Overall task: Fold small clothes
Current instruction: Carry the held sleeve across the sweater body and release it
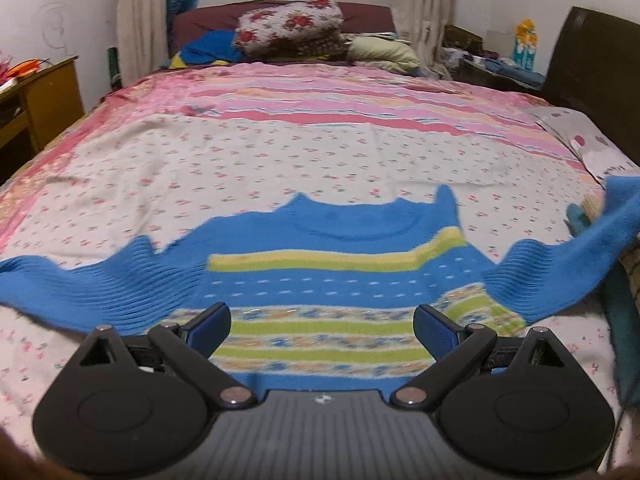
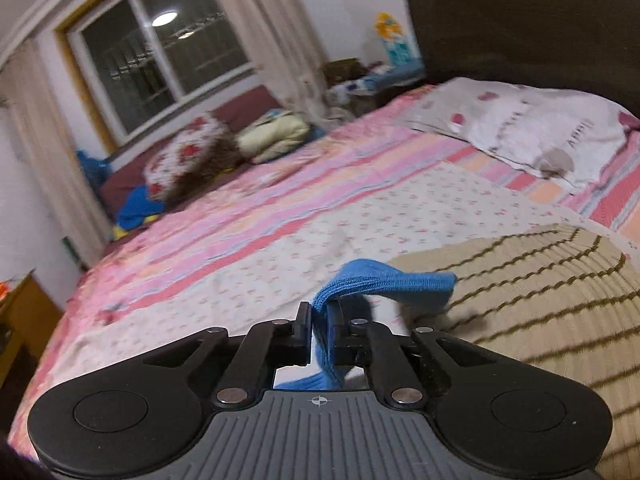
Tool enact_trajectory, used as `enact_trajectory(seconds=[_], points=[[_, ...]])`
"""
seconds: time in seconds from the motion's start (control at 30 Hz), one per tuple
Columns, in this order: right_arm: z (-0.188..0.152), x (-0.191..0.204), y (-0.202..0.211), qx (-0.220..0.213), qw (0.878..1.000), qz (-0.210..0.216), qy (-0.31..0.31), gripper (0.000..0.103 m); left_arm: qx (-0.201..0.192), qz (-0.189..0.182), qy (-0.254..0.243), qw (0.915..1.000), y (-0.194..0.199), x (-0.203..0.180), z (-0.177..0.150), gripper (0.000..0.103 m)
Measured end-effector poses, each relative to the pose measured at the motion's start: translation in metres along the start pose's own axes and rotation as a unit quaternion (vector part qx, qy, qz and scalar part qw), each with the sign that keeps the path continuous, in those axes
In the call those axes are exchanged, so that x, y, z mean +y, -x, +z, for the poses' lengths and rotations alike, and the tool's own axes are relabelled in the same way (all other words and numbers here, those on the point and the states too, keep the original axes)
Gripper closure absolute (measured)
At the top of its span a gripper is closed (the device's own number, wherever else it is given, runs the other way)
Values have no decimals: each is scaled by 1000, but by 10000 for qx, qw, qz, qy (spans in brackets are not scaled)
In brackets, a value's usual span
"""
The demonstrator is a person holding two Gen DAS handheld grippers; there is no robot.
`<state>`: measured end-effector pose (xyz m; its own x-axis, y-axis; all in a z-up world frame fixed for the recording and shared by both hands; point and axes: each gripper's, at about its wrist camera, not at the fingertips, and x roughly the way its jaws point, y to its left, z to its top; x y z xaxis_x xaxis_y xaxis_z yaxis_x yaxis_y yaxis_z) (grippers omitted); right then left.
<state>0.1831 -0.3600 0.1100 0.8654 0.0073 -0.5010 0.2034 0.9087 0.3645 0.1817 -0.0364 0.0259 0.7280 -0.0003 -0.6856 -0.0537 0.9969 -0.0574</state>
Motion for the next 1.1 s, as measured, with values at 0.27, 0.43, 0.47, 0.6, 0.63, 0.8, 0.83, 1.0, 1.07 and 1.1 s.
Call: enact_trajectory(seconds=[0.27,0.43,0.47,0.6,0.63,0.8,0.83,1.0,1.07,1.1], points=[[-28,81,38,252,9908,1044,820,101,-94,346,215,9991,26,49,-15,0],[-60,139,17,617,9772,1543,1322,103,-35,499,347,9981,33,75,-27,0],[-67,149,10,706,9750,1564,1408,103,-27,536,350,9979,33,79,-29,0],[-77,139,-8,886,9804,1323,1165,101,-47,608,292,9977,31,91,-37,0],[-76,131,-13,861,9834,1103,1152,100,-87,556,234,9981,30,90,-39,0],[-70,99,-33,672,9812,-118,1804,92,10,455,209,9987,16,78,-43,0],[-72,96,-37,667,9775,-261,1982,92,55,430,207,9988,13,76,-44,0],[-90,75,-61,778,9593,-778,2600,88,272,443,248,9983,1,75,-50,0],[-97,74,-75,804,9509,-890,2852,85,304,479,238,9981,-1,76,-51,0],[-100,75,-80,781,9452,-975,3016,81,309,493,230,9980,-1,76,-50,0]])
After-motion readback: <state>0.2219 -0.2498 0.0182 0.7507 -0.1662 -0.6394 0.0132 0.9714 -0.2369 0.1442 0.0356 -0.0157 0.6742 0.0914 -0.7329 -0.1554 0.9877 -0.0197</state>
